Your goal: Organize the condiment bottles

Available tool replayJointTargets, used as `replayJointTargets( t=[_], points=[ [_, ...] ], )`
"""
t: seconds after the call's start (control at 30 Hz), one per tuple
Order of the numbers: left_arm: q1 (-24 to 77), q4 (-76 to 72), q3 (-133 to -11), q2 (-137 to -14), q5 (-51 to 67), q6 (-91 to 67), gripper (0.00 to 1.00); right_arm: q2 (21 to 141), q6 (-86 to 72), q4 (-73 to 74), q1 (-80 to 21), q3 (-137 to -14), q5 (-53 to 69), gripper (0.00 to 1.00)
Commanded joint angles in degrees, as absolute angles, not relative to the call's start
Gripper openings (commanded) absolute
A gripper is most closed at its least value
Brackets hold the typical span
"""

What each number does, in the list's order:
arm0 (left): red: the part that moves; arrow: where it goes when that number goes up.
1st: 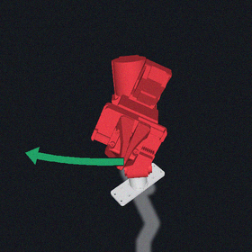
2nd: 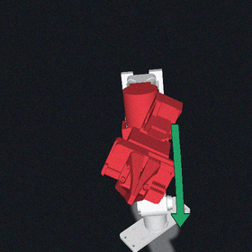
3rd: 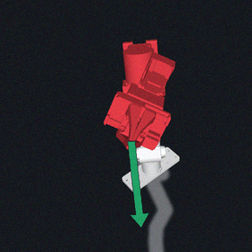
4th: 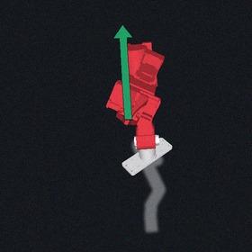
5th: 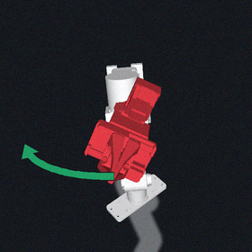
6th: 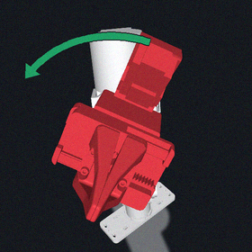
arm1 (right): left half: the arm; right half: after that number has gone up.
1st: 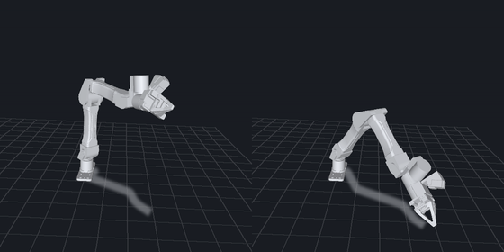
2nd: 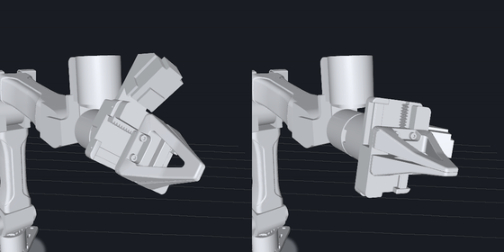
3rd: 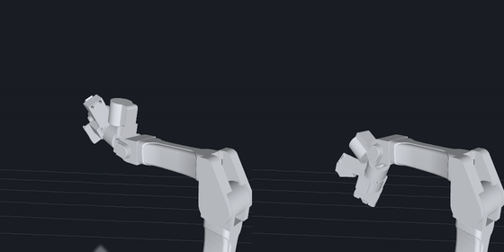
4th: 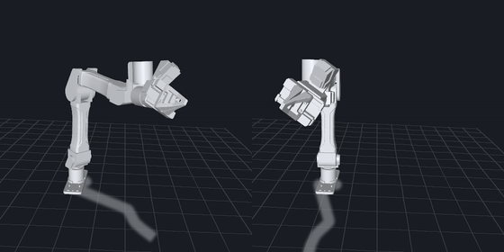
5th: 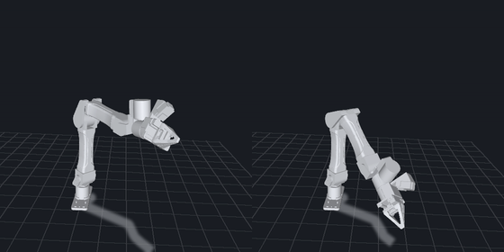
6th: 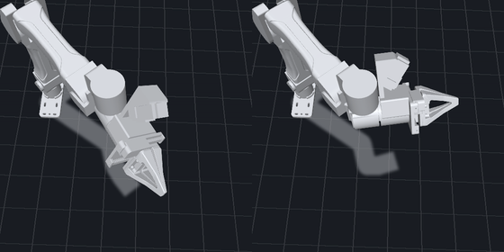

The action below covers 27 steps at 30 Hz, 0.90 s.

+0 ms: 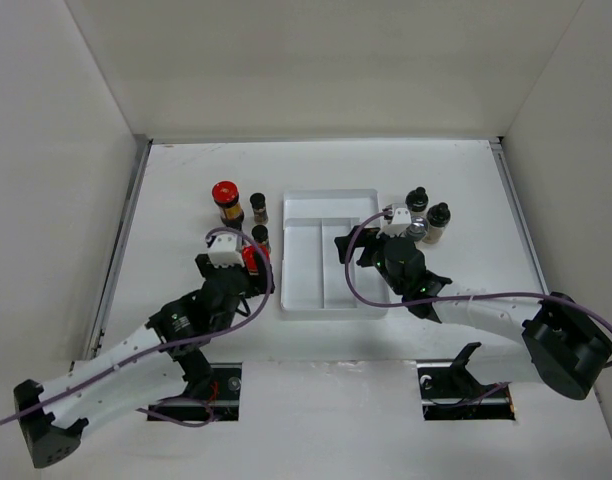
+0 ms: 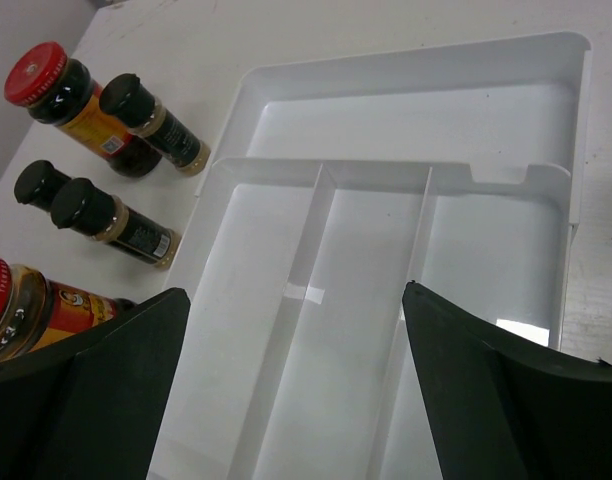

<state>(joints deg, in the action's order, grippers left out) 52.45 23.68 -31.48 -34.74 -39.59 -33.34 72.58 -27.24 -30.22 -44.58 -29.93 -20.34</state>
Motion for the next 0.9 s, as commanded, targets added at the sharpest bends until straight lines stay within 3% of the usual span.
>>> replayJointTargets(
  t=[0.0,0.87],
  points=[
    [54.18,19.96,-31.64,-39.27,-44.12,-31.39,0.91,71.45,-27.51,-33.22,-44.08,-30.06,-19.78,0.95],
    [42.85,-0.61,-26.72,-55.1,-34.63,-25.67,0.91,72.42,-27.33,-33.84,-44.08,-30.15,-18.9,1.0]
  ],
)
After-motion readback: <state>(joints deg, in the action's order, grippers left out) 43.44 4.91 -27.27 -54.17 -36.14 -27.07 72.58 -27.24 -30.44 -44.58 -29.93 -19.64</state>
